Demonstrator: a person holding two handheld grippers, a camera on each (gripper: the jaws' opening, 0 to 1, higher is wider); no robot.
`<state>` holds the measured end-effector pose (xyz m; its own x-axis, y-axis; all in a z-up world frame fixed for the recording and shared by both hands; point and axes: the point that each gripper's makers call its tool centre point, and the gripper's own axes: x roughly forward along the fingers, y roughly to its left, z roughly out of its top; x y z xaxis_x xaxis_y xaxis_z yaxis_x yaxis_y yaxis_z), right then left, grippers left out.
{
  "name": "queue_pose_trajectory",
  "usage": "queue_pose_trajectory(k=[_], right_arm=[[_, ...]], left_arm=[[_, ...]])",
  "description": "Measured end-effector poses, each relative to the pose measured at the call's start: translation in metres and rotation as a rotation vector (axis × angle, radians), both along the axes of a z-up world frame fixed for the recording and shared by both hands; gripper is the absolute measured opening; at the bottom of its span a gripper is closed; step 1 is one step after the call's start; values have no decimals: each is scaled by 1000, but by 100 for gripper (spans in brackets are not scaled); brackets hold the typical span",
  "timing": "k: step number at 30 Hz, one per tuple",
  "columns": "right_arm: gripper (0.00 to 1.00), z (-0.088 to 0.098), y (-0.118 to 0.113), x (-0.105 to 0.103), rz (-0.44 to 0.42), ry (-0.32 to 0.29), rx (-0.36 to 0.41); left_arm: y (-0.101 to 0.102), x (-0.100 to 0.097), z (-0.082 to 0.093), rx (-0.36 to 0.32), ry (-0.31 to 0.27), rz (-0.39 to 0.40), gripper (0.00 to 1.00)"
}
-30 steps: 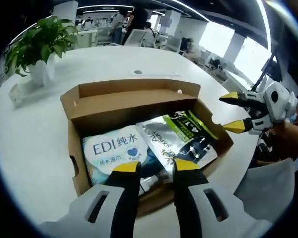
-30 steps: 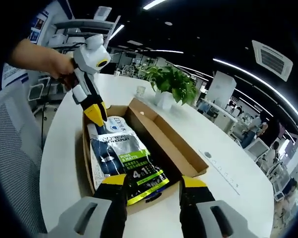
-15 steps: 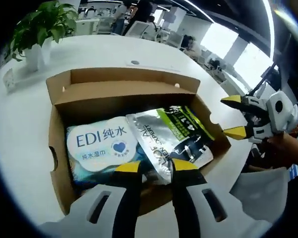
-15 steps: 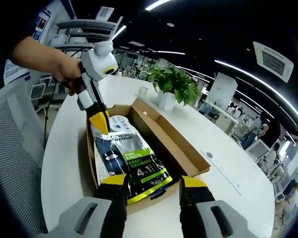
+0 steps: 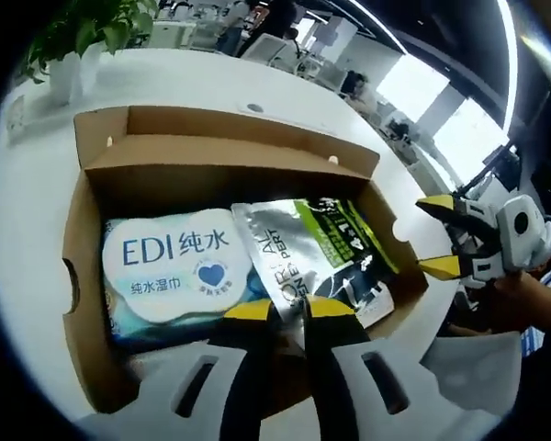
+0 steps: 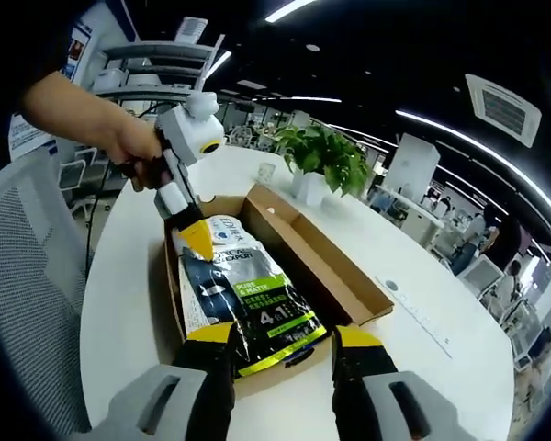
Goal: Operate the shoe box by opening the lid, removing the specified soft item, and placing it in the target area until the item is outside and the box remains undamaged.
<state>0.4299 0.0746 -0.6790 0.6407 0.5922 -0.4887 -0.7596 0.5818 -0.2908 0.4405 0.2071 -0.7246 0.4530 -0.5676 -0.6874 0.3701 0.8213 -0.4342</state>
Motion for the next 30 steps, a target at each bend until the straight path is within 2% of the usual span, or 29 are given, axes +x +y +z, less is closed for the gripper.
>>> queue_pose_trajectory(k=[3,9,18,30], right_arm=[[38,-1,1,-1,4,3,1],[38,-2,4,-2,7,7,12],[38,-4,9,-3,12,19,27],[38,-4,31,-5,4,41,87]], left_arm=[[1,2,3,4,-14,2,4],[0,2,8,10,-25,5,1],[-2,8,29,-34,-47,33,0],[-10,18,51,-38,-85,21,0]])
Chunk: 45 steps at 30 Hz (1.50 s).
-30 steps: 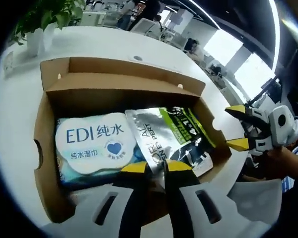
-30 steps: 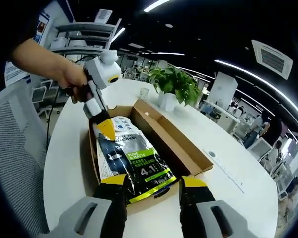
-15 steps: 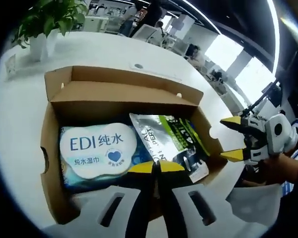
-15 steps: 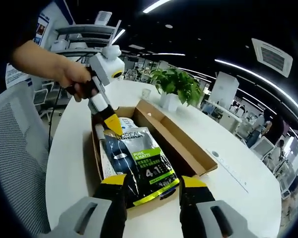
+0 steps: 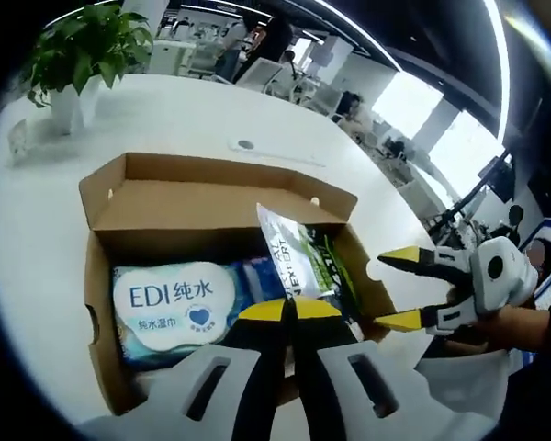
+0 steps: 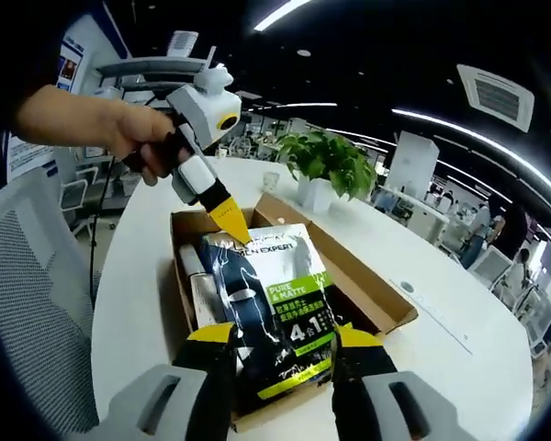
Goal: Operate the shoe box by opening the lid, removing the specified soft item, and placing it in the target area until the item is outside and the box remains undamaged.
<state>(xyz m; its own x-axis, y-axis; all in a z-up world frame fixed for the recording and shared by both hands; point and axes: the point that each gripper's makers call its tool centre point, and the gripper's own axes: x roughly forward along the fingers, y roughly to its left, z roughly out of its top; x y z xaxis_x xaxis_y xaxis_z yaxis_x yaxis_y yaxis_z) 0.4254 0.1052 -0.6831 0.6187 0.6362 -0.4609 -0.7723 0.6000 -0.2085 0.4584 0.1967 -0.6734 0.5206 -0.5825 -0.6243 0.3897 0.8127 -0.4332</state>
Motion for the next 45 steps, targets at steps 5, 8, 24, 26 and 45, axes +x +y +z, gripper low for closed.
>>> queue_pose_trajectory(k=[5,8,24,26,45], right_arm=[[37,-2,10,0,-4,20,23],[37,-3,16,2,-8,28,36],[28,-11,35,6,-47,71,51],[27,-12,36,6,-49,74,52],[25,-13,41,11,-119,110,80]], left_arm=[[-1,3,6,-11,-4,9,0],[-3,3,10,-14,-9,5,0],[-12,6,24,-2,-39,-18,0],[-14,5,25,-1,-39,-23,0],[-27,6,37,-18,-51,-40,0]])
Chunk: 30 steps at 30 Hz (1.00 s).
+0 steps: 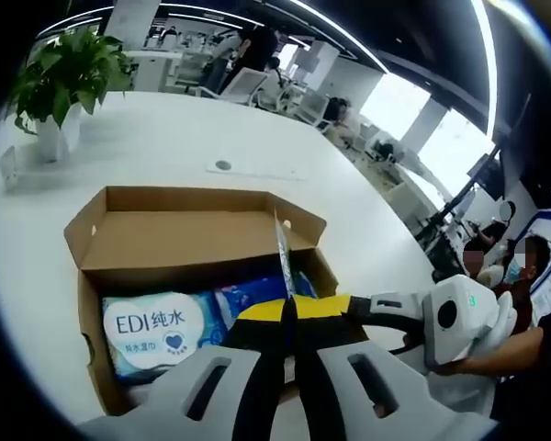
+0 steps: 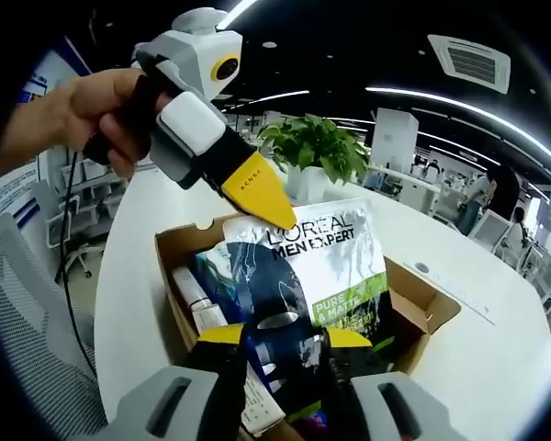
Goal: Operate the shoe box by opening the lid, removing the specified soft item, and placing it in the target area until the item is outside and the box remains undamaged.
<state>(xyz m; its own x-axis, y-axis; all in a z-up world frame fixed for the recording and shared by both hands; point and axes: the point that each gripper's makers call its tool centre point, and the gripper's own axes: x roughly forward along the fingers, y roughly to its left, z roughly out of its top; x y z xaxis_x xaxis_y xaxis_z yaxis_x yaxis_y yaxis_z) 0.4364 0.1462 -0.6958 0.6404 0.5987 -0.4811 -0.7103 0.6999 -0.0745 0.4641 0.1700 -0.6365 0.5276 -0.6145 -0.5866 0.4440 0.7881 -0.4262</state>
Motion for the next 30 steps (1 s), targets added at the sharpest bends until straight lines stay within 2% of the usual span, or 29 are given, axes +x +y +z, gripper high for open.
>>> queue_pose_trajectory(k=[6,12,15,17,30], right_arm=[[9,7,-1,-5,8,-7,17],[0,9,-1,-7,13,0,33],[0,12,5,-13,56,-3,37],[0,13,3,-12,37,-15,21],[0,33,3,-9,29,-25,64]], left_arm=[[4,2,0,27,-23,1,0],[7,0,-2,73,-37,-15,0],[6,-1,0,71,-42,-17,0],[4,-2,5,69,-46,-24,0],[3,-1,27,59,-91,-44,0]])
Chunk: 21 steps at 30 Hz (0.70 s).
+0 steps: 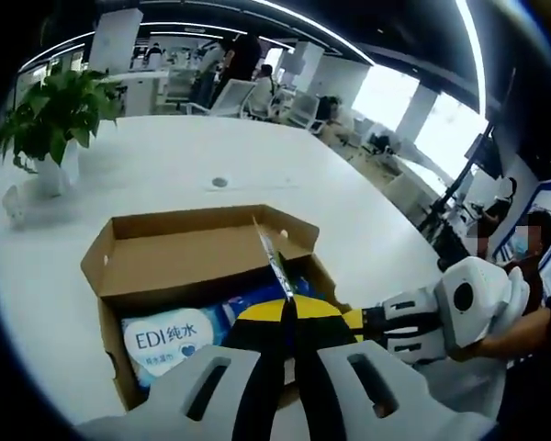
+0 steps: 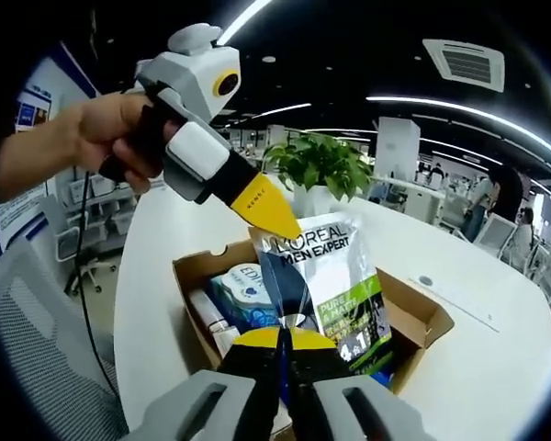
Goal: Operate the shoe box by opening the lid, removing the specified soft item, and placing it in the target area until the item is outside and the box remains undamaged.
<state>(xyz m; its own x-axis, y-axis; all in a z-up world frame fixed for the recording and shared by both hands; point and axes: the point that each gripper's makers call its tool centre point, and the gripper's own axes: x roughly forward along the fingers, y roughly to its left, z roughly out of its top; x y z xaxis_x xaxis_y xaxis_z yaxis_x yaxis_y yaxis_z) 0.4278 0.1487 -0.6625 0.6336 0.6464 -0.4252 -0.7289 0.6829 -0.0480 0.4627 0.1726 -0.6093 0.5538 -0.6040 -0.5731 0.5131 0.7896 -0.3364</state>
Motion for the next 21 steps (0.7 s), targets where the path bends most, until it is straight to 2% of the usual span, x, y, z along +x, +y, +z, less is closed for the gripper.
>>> queue_pose_trajectory(k=[12,21], right_arm=[[0,25,-4,5,-8,-34,27],[0,36,-15,6,-22,-66,21]], left_arm=[[-2,1,29,-37,-57,-2,0],[-14,2,39,-47,-83,-24,0]])
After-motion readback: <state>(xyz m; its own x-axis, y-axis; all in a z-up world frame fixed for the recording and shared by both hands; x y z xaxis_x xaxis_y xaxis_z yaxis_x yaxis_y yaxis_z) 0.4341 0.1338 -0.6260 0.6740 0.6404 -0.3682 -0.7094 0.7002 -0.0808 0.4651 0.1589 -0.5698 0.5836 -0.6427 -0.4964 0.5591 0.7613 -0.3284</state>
